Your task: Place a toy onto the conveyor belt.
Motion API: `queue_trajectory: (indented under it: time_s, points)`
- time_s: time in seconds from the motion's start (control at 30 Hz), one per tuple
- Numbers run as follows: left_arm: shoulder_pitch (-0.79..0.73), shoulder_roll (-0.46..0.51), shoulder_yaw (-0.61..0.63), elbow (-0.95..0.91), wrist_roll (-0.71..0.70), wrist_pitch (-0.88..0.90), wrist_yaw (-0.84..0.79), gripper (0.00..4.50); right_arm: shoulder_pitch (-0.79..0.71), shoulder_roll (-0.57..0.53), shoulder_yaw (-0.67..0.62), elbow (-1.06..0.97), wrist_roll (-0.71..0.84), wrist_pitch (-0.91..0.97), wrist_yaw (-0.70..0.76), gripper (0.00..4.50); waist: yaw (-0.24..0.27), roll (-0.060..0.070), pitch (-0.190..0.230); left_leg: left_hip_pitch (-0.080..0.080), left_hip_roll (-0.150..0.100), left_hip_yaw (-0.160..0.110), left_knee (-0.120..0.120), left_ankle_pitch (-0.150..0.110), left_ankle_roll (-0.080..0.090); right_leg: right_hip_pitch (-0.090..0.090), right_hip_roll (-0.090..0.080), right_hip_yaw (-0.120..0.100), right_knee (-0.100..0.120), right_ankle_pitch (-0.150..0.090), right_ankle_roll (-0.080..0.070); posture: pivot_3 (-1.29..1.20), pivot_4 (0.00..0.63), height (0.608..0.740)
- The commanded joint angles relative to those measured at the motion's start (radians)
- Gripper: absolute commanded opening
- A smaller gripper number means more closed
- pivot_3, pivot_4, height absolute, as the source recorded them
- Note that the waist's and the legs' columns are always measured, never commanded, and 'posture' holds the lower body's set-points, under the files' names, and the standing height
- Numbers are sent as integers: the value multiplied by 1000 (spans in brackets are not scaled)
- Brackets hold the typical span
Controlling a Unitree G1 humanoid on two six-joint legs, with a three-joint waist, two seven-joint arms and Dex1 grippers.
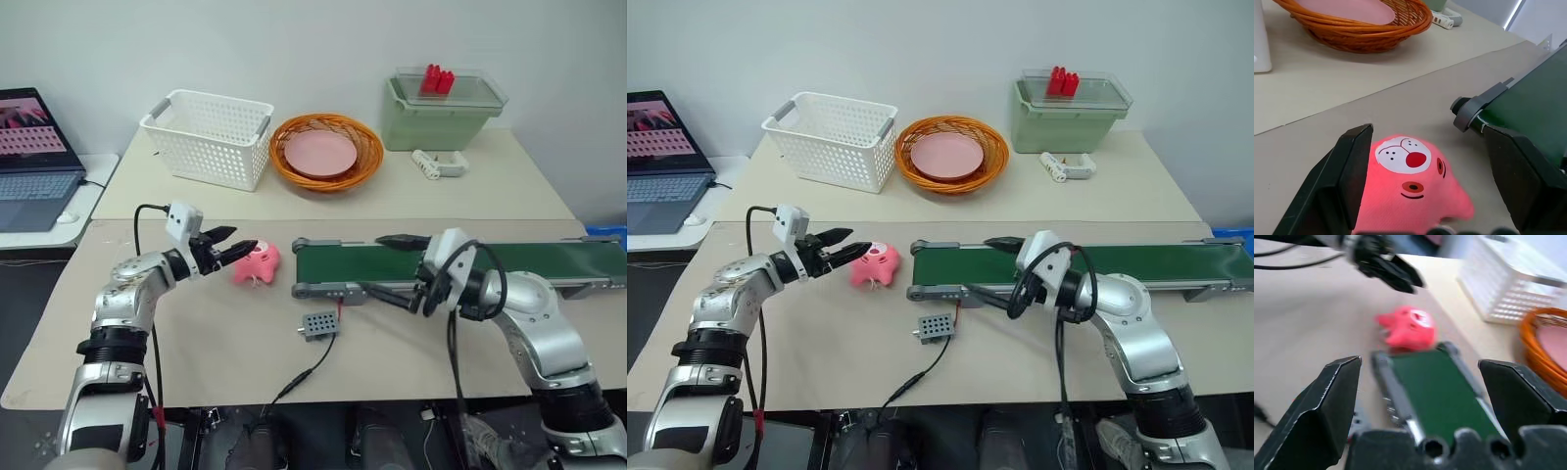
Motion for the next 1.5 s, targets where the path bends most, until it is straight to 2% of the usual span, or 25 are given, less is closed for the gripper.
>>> queue_trajectory:
  time_s: [0.03,0.37,0.67,0.93,1.5]
  points:
    - [-26,1,9,-6,5,-20,-19,3793,-45,-24,21,-27,28,6,79,4500,1,0,0,0,0,0,0,0,0,0,0,0,0,0,0,0,150,740]
    - [-25,17,-31,92,94,-55,-32,3793,-49,-18,36,120,-26,-56,147,4500,12,0,0,0,-1,0,1,0,1,0,-1,0,0,0,0,0,150,740]
    - [-96,-42,-64,285,166,-179,-48,3793,62,-8,-3,102,-17,-70,110,4500,25,0,0,-1,-1,0,1,0,1,0,-1,-1,0,1,0,0,150,740]
    - [-157,-80,-72,390,196,-231,-73,3793,157,34,-16,150,-29,-172,91,4500,21,0,0,-1,-1,0,1,0,1,0,-2,-1,0,1,1,0,150,740]
    - [-191,-146,-88,547,283,-293,-27,3793,143,60,20,145,-67,-180,69,4500,23,0,0,1,-1,0,3,-1,3,3,-2,-1,0,2,1,0,150,740]
